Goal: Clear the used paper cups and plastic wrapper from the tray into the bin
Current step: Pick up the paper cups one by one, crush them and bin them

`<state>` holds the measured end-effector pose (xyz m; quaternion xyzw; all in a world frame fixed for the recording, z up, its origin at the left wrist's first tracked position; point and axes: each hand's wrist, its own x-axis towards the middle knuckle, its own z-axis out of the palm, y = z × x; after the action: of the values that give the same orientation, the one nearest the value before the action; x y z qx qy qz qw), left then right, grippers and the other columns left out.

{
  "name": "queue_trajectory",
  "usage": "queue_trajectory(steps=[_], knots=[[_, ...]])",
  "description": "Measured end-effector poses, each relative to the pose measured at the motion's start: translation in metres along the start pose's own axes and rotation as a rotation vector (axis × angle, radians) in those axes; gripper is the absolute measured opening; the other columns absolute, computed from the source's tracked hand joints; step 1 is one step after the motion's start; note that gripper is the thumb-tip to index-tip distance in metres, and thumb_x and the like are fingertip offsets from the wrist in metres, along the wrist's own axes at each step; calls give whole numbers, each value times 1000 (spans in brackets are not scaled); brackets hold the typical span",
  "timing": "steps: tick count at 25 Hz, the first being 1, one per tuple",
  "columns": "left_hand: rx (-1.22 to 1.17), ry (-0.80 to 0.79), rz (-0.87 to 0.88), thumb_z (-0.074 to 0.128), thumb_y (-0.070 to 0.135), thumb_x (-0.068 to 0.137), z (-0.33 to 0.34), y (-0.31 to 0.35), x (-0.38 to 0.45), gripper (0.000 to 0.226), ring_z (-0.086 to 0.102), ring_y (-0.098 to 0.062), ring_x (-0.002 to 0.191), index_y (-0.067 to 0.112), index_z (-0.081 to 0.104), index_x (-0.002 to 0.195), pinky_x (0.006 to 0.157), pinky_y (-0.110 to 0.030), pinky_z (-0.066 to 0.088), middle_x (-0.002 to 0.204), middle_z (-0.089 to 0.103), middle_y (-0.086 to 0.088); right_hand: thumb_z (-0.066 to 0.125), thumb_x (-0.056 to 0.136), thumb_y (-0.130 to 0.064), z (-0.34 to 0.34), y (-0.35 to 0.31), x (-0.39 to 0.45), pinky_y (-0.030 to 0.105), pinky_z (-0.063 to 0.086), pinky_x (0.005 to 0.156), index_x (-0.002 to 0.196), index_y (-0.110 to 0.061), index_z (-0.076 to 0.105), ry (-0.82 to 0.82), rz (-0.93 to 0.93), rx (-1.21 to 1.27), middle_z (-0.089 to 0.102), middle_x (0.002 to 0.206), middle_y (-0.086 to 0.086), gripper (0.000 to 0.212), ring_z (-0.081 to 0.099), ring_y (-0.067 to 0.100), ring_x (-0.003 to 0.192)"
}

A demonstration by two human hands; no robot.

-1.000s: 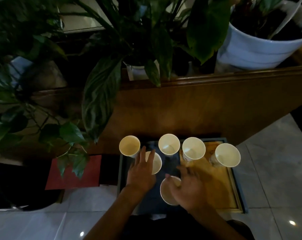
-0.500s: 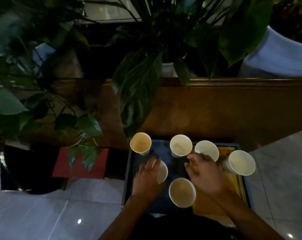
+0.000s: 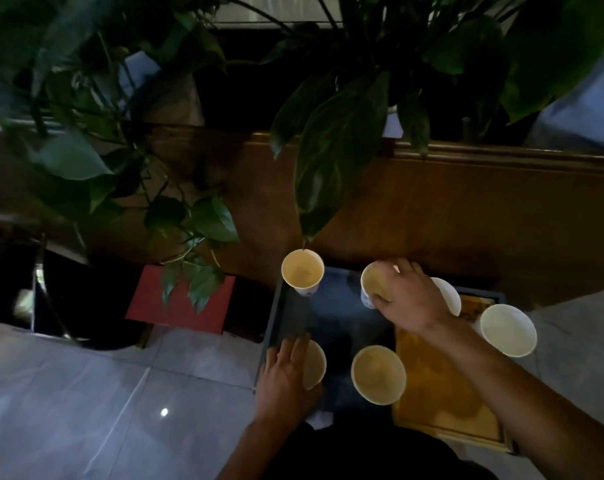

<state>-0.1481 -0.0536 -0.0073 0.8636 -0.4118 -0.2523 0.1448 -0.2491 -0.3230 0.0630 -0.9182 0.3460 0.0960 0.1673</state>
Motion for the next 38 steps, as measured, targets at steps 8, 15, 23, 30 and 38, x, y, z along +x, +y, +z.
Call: queue_trajectory(steps=[8,15,23,30,38], knots=[[-98,63,-23,77,50,70,9,10,-11,112,27,-17,140,44,0,151,103,-38,43,156,19,12,74,84,-49,7,-3,22,49,48,102,152,-29,32,-140,30,4,38,151,11,82,44,36,134],[-212,170,25,77,48,66,20,8,-16,107,40,-13,129,54,7,148,91,-33,49,148,25,13,76,82,-43,-6,-4,17,44,46,105,152,-31,34,-52,6,216,46,149,8,83,47,34,132],[-255,196,57,72,54,67,27,6,-10,99,43,-2,120,50,18,149,83,-28,52,148,18,29,60,73,-68,-48,-4,-36,31,52,90,132,-57,48,11,39,876,58,126,-27,61,56,3,120],[-308,204,79,73,52,66,24,20,-1,95,45,-11,121,42,22,145,85,-32,54,148,26,12,38,90,-29,-50,-10,-63,40,45,82,118,-38,72,125,308,1420,68,124,17,45,65,35,109],[-512,205,-91,87,50,65,28,17,5,112,53,-18,127,36,17,150,96,-43,53,147,47,2,24,106,-9,-50,-3,-80,39,42,86,142,-7,55,170,516,1516,56,139,32,48,52,46,128]])
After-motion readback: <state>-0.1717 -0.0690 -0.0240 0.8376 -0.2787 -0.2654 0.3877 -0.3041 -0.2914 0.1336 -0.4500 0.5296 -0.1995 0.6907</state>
